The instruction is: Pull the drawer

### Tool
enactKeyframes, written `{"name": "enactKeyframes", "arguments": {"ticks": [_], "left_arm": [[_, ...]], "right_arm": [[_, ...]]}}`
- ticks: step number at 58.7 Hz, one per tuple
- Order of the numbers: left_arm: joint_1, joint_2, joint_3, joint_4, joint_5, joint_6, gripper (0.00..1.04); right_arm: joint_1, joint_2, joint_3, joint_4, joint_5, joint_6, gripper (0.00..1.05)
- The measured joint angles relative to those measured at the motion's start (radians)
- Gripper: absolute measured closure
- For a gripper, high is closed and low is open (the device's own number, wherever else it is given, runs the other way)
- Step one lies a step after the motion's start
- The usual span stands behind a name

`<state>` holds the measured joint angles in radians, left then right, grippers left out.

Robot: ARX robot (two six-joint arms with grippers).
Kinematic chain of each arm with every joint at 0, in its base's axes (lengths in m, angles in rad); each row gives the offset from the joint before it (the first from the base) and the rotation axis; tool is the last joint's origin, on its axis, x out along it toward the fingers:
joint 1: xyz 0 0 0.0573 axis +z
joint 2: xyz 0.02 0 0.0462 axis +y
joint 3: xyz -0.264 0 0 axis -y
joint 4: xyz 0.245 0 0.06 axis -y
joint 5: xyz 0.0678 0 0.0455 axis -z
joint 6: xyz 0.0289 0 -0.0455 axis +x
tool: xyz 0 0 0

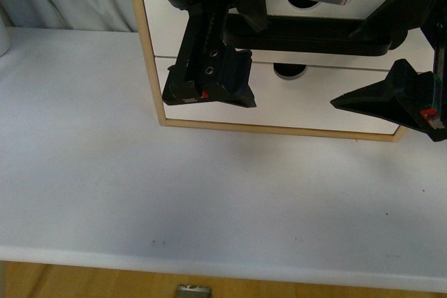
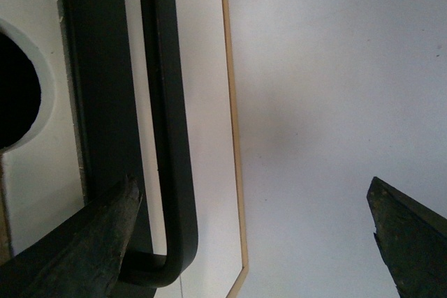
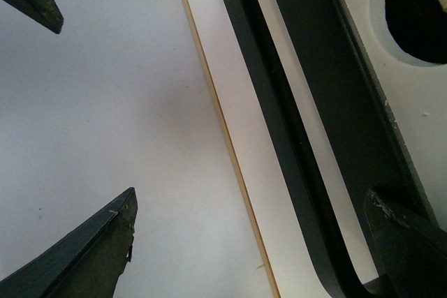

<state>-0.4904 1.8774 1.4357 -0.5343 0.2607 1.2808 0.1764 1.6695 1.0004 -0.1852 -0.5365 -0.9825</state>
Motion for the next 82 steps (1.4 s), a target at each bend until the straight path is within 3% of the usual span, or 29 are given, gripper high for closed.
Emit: {"name": "enactKeyframes", "arguments": {"ticks": [52,82], "left_arm": [[-0.006,0.040,-0.024,0.033,-0.150,0.111,0.07],[-0.009,0.037,-0.024,-0.004,-0.157,0.150,0.07]], "right_arm": [[0.008,0.010,0.001,0.015,0.002,0.014,0.09],[0.012,0.014,0.001,0.002,0.005,0.008,0.09]]}}
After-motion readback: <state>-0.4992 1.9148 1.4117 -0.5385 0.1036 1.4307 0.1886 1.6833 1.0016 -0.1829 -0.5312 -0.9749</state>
